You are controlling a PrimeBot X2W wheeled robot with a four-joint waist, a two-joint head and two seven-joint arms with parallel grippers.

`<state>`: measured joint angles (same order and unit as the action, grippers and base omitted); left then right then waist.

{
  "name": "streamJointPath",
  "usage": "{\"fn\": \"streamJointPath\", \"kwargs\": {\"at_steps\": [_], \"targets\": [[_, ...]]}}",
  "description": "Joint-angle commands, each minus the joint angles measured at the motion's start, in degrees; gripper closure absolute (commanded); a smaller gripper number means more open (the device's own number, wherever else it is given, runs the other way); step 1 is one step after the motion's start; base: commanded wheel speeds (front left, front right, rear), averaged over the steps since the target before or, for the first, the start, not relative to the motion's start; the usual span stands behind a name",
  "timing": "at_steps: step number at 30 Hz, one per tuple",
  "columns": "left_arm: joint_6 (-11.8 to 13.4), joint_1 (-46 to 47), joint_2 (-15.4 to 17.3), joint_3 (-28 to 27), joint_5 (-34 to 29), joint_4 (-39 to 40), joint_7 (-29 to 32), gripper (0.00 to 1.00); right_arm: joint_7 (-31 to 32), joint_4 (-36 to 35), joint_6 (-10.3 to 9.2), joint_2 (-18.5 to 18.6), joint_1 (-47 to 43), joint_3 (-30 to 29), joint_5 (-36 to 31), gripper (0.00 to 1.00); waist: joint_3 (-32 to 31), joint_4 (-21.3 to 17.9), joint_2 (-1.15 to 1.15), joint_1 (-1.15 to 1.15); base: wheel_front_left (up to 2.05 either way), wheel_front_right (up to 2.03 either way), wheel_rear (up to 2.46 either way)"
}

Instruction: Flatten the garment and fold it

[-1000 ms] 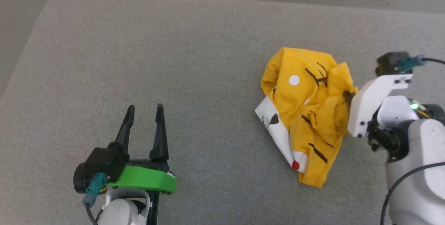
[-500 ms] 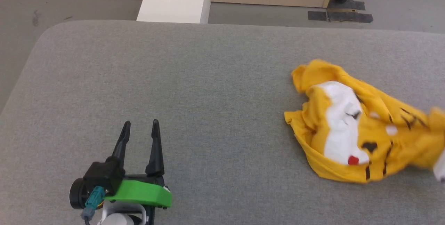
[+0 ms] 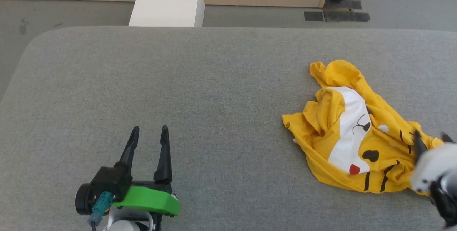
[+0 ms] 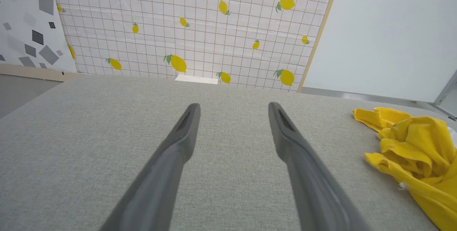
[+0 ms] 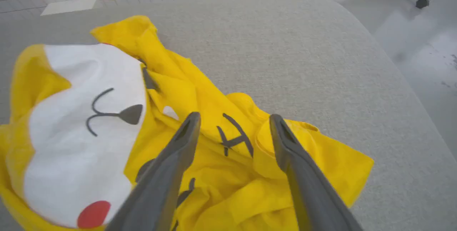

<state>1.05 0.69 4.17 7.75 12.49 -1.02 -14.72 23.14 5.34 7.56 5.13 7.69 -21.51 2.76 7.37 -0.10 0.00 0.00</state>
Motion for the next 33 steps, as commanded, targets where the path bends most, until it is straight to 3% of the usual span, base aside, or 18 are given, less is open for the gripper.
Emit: {"fn": "streamJointPath", "kwargs": {"at_steps": [1, 7, 11, 19, 26, 27, 28, 33], "targets": [[0.0, -0.1, 0.5, -0.1, -0.2, 0.0, -0.1, 0.00, 0.5, -2.0, -0.08, 0.2, 1.3, 2.9, 1.4, 0.00, -0.7, -0.2, 0.00, 0.00, 0.00, 0.00, 0.00], [0.3, -0.3, 0.4, -0.2, 0.3, 0.4, -0.1, 0.00, 6.8, -11.6, -0.08, 1.4, 1.8, 17.3, 7.7, 0.00, -1.0, 1.0, 0.00, 0.00, 0.00, 0.00, 0.00], [0.5, 0.1, 0.3, -0.1, 0.7, 0.5, -0.1, 0.00, 11.1, -13.2, -0.08, 2.8, 2.1, 24.8, 10.2, 0.00, 0.3, 2.6, 0.00, 0.00, 0.00, 0.00, 0.00], [0.5, 2.3, -0.2, 0.9, 1.3, 0.1, -0.2, 0.00, 15.4, -6.7, -0.08, 8.4, 6.3, 34.4, 6.4, 0.00, 4.5, 7.4, 0.00, 0.00, 0.00, 0.00, 0.00], [0.4, 4.1, -0.7, 1.3, 1.9, -0.2, -0.3, 0.00, 17.2, 1.5, -0.08, 10.5, 10.1, 36.2, 3.3, 0.00, 7.4, 10.6, 0.00, 0.00, 0.00, 0.00, 0.00], [0.4, 4.2, -0.7, 1.3, 1.9, -0.2, -0.3, 0.00, 17.5, 2.2, -0.08, 10.4, 10.3, 36.2, 3.3, 0.54, 7.5, 10.8, 0.00, 0.00, 0.00, 0.00, 0.00], [0.4, 4.4, -0.8, 1.3, 1.9, -0.2, -0.3, 0.00, 18.0, 3.0, -0.08, 10.3, 10.4, 36.3, 3.3, 1.00, 7.6, 11.0, 0.00, 0.00, 0.00, 0.00, 0.00], [0.6, 4.3, -1.0, 1.0, 2.0, -0.6, -0.3, 0.00, 17.0, 3.6, -0.08, 9.3, 10.7, 36.4, 5.0, 1.00, 6.3, 11.0, 0.00, 0.00, 0.00, 0.00, 0.00]]}}
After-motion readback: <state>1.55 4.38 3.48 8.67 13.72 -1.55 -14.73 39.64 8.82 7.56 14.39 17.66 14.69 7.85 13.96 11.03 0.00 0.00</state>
